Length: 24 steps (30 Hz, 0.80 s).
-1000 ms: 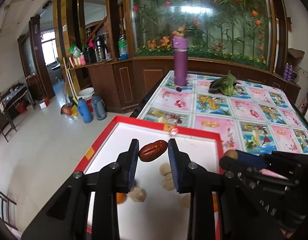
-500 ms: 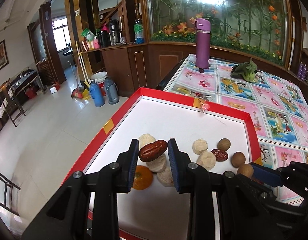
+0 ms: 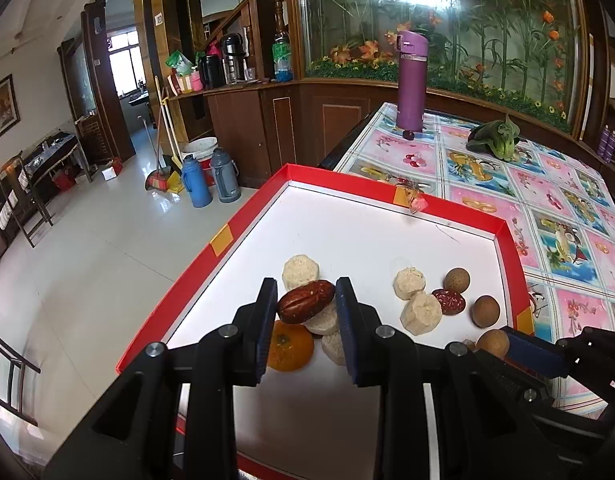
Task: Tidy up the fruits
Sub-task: 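Carry the nut and date into the tray and open both tools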
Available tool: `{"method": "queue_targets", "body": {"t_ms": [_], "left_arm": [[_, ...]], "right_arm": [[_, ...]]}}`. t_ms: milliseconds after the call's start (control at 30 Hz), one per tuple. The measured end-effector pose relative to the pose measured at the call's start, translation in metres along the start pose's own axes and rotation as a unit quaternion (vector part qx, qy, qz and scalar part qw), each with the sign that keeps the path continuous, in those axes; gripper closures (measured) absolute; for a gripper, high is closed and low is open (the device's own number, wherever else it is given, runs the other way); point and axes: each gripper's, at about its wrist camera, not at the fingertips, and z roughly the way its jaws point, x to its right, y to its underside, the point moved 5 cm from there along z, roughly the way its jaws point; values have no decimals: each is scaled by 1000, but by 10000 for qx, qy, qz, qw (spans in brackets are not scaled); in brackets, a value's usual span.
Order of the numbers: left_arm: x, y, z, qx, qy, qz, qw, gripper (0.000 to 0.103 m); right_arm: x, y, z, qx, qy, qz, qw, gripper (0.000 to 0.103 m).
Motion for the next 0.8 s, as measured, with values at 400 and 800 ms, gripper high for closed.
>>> {"method": "queue_targets", "body": {"t_ms": [400,800], "left_arm": [[0,8,5,-104,-3,-15,9999,71],[4,11,5,-140,-34,30,9999,71]], "right_arm": [[8,1,5,-26,45,240,9997,83],[16,-4,9,52,126,368,9992,79]]}}
